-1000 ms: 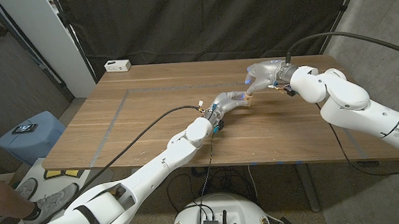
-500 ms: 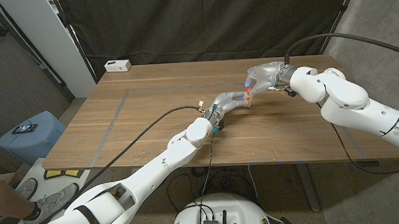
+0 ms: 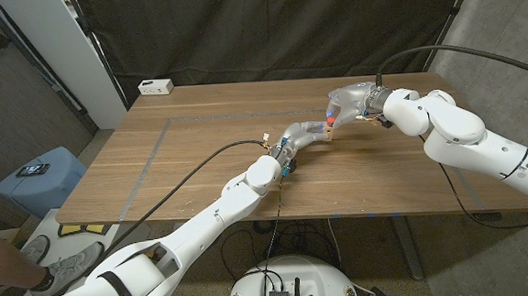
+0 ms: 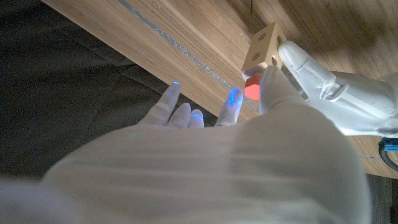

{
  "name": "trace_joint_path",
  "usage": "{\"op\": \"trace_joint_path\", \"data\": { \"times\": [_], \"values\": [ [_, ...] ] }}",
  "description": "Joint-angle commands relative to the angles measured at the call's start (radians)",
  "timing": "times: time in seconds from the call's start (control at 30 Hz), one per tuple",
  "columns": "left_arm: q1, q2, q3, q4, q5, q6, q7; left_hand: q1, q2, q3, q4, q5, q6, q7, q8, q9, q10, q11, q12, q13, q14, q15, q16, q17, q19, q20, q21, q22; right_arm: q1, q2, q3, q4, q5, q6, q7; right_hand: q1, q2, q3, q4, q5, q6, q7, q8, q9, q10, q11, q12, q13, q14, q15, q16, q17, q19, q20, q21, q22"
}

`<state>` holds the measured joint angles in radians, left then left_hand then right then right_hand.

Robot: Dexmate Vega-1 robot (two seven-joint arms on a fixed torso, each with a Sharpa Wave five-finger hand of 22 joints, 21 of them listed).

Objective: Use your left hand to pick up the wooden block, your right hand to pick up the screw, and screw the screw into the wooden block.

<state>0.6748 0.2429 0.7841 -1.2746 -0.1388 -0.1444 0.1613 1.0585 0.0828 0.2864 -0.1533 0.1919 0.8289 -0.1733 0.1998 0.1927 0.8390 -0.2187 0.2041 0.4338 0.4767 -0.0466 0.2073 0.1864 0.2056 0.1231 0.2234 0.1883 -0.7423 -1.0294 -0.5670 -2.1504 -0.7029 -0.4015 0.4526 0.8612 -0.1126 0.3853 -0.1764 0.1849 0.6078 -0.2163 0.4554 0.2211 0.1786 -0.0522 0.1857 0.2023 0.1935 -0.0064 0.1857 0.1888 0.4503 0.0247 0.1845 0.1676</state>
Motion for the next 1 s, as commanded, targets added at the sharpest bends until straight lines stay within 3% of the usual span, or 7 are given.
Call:
{"op": "trace_joint_path", "data": {
  "times": [0.03,0.33,1.0],
  "values": [
    [-0.008,-0.004,0.001,0.014,0.000,-0.005,-0.003,0.005,0.009,0.006,0.002,0.005,0.003,0.006,0.005,0.002,0.009,0.001,0.006,0.002,0.005,-0.062,0.001,0.002,0.005,0.008,0.000,0.005,-0.010,0.004,0.006,0.007,-0.006,0.006,-0.011,0.020,0.000,0.010,0.003,0.005,0.029,0.008,0.019,0.008,0.009,-0.013,0.011,0.002,0.011,-0.001,0.014,0.003,0.009,-0.006,0.006,0.001],
    [-0.012,-0.008,0.003,0.021,0.000,-0.006,-0.006,0.005,0.009,0.006,0.001,0.005,0.004,0.005,0.005,0.002,0.010,0.001,0.007,0.002,0.005,-0.063,0.001,0.002,0.005,0.006,0.000,0.005,-0.009,0.010,0.007,0.014,0.001,0.016,-0.018,0.030,0.004,0.018,0.008,0.003,0.065,0.013,0.042,0.018,0.021,-0.013,0.014,0.002,0.023,-0.017,0.019,0.005,0.029,-0.028,0.012,0.001],
    [-0.019,-0.012,0.004,0.030,-0.001,-0.007,-0.010,0.005,0.010,0.007,0.000,0.005,0.003,0.007,0.005,0.002,0.009,0.001,0.006,0.002,0.004,-0.063,0.002,0.002,0.005,0.007,0.000,0.005,0.011,0.029,-0.001,0.037,-0.001,0.025,-0.019,0.041,0.005,0.026,0.011,0.002,0.086,0.020,0.060,0.029,0.036,-0.014,0.017,0.001,0.035,-0.027,0.022,0.008,0.039,-0.034,0.012,0.001]
  ]
}}
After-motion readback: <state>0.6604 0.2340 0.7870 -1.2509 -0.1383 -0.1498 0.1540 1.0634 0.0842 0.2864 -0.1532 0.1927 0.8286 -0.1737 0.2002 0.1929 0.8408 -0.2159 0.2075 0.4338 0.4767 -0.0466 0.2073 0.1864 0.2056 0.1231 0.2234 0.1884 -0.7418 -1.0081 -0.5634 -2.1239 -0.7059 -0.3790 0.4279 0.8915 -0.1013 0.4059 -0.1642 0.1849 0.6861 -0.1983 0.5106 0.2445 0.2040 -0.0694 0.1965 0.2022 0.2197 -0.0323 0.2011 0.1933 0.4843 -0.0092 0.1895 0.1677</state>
